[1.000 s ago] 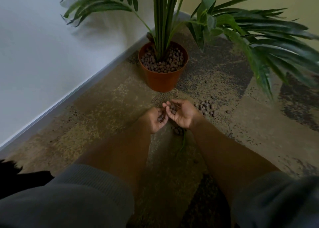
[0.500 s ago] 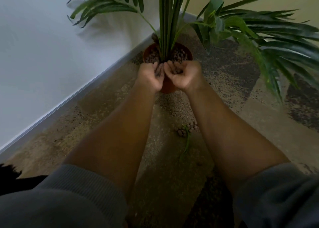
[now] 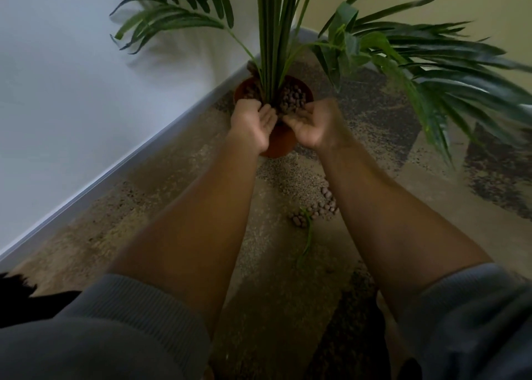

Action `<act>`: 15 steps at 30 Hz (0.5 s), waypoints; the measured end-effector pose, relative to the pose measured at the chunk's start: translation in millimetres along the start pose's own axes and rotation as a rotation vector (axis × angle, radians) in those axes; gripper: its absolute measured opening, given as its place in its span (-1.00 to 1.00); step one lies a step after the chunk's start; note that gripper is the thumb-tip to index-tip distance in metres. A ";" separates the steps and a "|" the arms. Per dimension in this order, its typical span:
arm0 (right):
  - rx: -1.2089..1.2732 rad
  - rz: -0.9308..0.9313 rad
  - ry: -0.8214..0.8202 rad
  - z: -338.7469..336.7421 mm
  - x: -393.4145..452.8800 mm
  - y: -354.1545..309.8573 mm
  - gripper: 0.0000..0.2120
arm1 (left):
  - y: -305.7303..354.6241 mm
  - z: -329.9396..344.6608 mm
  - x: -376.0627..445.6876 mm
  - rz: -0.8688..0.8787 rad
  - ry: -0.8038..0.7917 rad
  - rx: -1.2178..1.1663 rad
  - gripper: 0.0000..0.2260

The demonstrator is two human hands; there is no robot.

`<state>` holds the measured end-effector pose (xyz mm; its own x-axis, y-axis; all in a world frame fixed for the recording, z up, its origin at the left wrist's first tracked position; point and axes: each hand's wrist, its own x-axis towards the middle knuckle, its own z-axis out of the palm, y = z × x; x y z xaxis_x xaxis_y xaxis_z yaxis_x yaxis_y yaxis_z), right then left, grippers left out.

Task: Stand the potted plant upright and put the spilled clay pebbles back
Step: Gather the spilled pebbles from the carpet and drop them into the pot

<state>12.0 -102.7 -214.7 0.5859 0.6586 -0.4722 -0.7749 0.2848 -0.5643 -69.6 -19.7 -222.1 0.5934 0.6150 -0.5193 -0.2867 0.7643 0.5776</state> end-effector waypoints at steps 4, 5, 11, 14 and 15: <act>-0.054 0.012 0.038 -22.9 -8.4 3.3 -0.67 | -28.0 -17.4 -2.7 0.027 0.057 0.224 -0.68; -0.103 0.023 0.057 -31.2 -9.4 5.5 -0.70 | -37.0 -22.7 -2.5 0.016 0.059 0.318 -0.68; -0.708 0.185 0.190 -89.9 -22.7 23.9 -0.87 | -93.5 -57.9 4.5 -0.092 -0.005 1.003 -0.72; -1.062 0.196 0.266 -123.3 -29.4 36.2 -0.84 | -113.7 -79.9 6.0 -0.142 -0.070 1.422 -0.68; -1.247 0.187 0.241 -132.7 -31.1 38.8 -0.77 | -119.6 -86.2 5.2 -0.169 -0.112 1.517 -0.66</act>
<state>-4.8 -204.5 -311.8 0.6220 0.4387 -0.6486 -0.1813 -0.7252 -0.6643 -97.1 -91.1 -348.1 0.6112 0.4733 -0.6344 0.7616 -0.1337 0.6341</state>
